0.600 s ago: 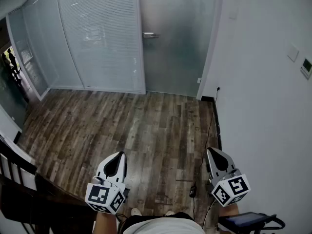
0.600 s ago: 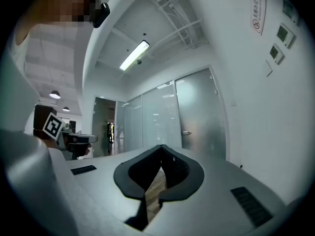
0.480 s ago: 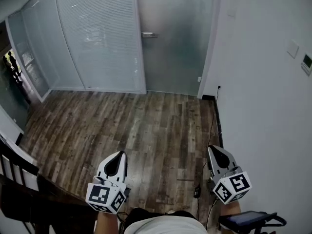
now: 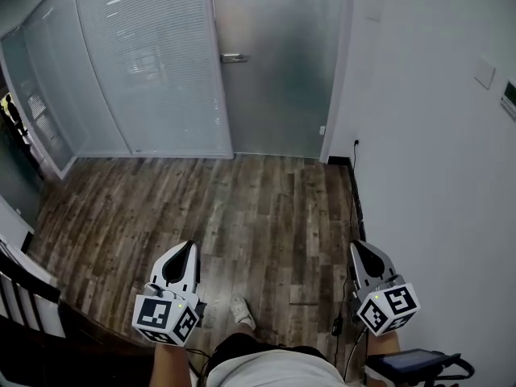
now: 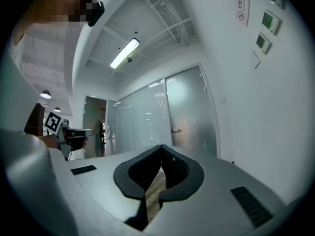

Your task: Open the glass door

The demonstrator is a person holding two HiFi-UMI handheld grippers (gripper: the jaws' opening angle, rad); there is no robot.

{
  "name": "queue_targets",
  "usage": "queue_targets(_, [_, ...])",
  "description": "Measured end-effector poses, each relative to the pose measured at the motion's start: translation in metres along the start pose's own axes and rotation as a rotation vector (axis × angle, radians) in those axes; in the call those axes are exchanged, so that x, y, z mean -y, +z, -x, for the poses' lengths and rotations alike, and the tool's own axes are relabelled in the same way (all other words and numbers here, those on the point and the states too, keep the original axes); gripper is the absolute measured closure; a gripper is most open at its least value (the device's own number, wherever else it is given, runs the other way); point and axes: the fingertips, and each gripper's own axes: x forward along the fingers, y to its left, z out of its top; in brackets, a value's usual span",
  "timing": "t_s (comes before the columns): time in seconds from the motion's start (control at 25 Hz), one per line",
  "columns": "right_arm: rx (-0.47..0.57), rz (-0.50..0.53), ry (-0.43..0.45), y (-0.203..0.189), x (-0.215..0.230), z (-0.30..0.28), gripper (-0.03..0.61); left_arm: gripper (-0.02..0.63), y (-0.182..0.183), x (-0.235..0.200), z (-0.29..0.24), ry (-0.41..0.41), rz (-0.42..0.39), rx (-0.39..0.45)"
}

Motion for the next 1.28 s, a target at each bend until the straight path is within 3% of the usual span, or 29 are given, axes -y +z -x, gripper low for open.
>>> queue_targets(0.2, [-0.012, 0.022, -0.027, 0.004, 0.011, -0.041, 0.577, 0.614, -0.002, -0.017, -0.051, -0.056, 0.01, 0.006])
queue_targets(0.4, [-0.028, 0.091, -0.002, 0.017, 0.003, -0.105, 0.577, 0.614, 0.004, -0.056, -0.092, -0.056, 0.034, 0.012])
queue_targets(0.6, [-0.023, 0.091, 0.011, 0.032, -0.01, -0.186, 0.577, 0.615, 0.0, -0.113, -0.127, -0.04, 0.028, -0.012])
queue_targets(0.92, [-0.058, 0.101, 0.062, 0.022, -0.041, -0.295, 0.577, 0.614, 0.003, -0.207, -0.179, 0.0, 0.008, -0.021])
queue_targets(1.28, [-0.096, 0.056, 0.085, 0.009, -0.035, -0.357, 0.577, 0.615, -0.003, -0.232, -0.232, -0.019, 0.02, -0.036])
